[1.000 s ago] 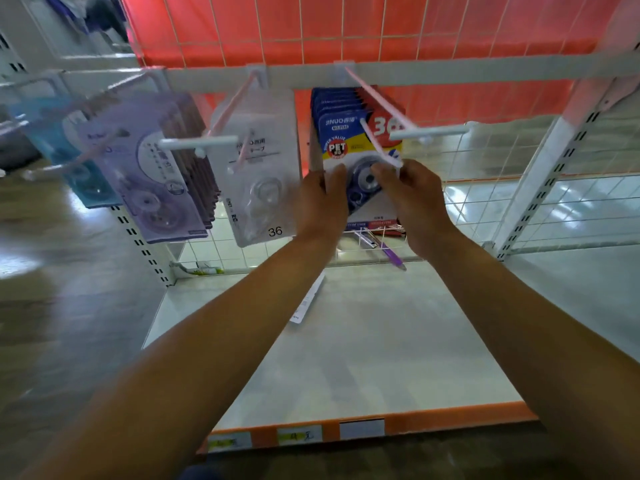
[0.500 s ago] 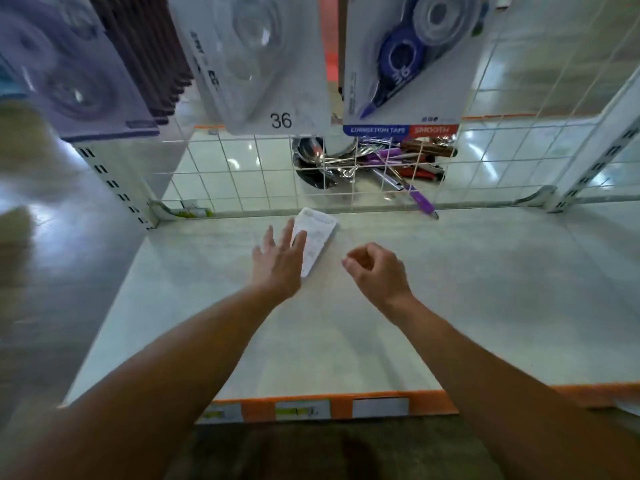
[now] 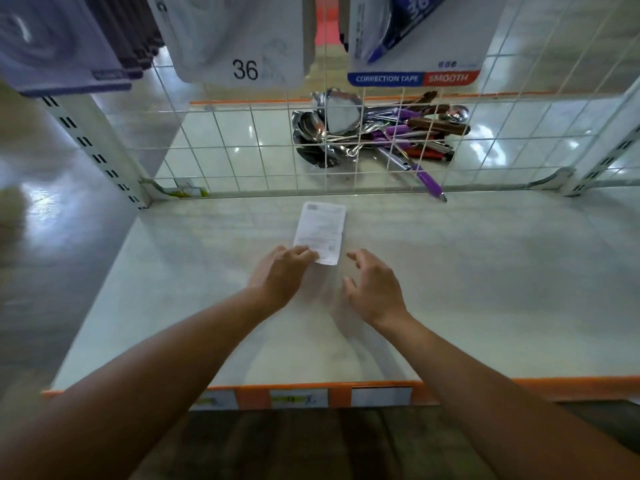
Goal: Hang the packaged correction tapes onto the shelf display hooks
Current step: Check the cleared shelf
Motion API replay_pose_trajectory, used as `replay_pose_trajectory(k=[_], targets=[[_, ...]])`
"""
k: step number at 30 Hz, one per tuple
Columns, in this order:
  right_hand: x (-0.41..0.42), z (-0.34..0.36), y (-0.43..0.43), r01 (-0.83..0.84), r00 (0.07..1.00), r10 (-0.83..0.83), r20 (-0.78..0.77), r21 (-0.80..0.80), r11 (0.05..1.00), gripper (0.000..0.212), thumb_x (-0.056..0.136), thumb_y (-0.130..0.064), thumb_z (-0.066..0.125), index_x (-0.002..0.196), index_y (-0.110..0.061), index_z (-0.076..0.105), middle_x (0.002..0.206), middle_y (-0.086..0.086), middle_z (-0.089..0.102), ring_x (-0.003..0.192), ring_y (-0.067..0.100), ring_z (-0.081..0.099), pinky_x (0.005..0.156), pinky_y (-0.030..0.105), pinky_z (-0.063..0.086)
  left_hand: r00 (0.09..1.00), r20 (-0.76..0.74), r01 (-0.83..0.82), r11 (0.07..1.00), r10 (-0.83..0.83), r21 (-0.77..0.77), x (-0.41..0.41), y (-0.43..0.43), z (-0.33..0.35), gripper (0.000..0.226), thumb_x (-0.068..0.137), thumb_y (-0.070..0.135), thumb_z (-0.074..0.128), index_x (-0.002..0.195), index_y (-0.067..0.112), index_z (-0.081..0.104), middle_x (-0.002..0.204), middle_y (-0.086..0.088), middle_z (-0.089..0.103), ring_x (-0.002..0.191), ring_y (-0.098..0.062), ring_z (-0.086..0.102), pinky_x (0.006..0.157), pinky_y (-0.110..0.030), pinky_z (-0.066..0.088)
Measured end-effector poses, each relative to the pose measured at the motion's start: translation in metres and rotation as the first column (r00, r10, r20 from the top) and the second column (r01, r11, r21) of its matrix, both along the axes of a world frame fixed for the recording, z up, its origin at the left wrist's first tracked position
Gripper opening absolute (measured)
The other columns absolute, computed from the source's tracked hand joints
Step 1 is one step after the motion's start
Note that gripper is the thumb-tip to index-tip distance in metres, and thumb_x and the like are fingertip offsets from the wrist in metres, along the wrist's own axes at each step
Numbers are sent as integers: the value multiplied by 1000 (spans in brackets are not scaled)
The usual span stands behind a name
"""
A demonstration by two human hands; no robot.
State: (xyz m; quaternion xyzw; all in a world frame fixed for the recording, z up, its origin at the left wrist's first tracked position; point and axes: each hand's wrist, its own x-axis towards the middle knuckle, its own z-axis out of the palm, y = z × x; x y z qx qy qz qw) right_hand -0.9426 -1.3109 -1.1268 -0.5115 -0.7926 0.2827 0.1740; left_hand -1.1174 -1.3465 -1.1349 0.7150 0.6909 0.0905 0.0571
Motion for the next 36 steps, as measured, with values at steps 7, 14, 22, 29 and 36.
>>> replay_pose_trajectory(k=[7, 14, 22, 29, 36], targets=[[17, 35, 3, -344, 893, 376, 246, -164, 924, 52, 87, -16, 61, 138, -22, 48, 145, 1, 44, 132, 21, 39, 108, 30, 32, 1000, 15, 16, 991, -14, -133, 25, -49, 52, 27, 101, 24, 40, 118, 27, 62, 112, -2, 69, 92, -27, 66, 74, -34, 51], [24, 109, 3, -238, 966, 183, -182, -347, 907, 20, 92, -30, 61, 96, -12, 70, 94, 9, 72, 91, 27, 67, 84, 48, 54, 749, 583, -288, 947, 314, -141, 22, -55, 134, 11, 95, 16, 57, 87, 17, 64, 84, 0, 67, 78, -19, 60, 67, -29, 46], [29, 169, -25, -229, 934, 19, -357, -557, 798, 17, 97, -18, 51, 107, -12, 65, 102, 6, 70, 90, 19, 68, 70, 25, 57, 390, 822, -356, 891, 415, -281, 29, -71, 177, 21, 94, 12, 58, 81, 27, 65, 84, 7, 69, 76, -10, 58, 72, -29, 46], [18, 209, -46, -262, 925, 53, -377, -528, 808, 17, 98, -17, 50, 106, -14, 64, 103, 7, 70, 91, 20, 69, 75, 29, 58, 286, 874, -339, 895, 393, -292, 18, -94, 213, 14, 96, 18, 58, 90, 25, 68, 94, 4, 73, 89, -16, 66, 77, -26, 51], [-24, 243, -70, -311, 881, 82, -465, -441, 842, 19, 98, -13, 50, 108, -10, 66, 102, 12, 71, 85, 21, 70, 70, 28, 58, 66, 941, -330, 897, 333, -294, -9, -125, 240, 24, 99, 27, 51, 109, 11, 65, 102, -8, 74, 94, -27, 70, 87, -40, 55]])
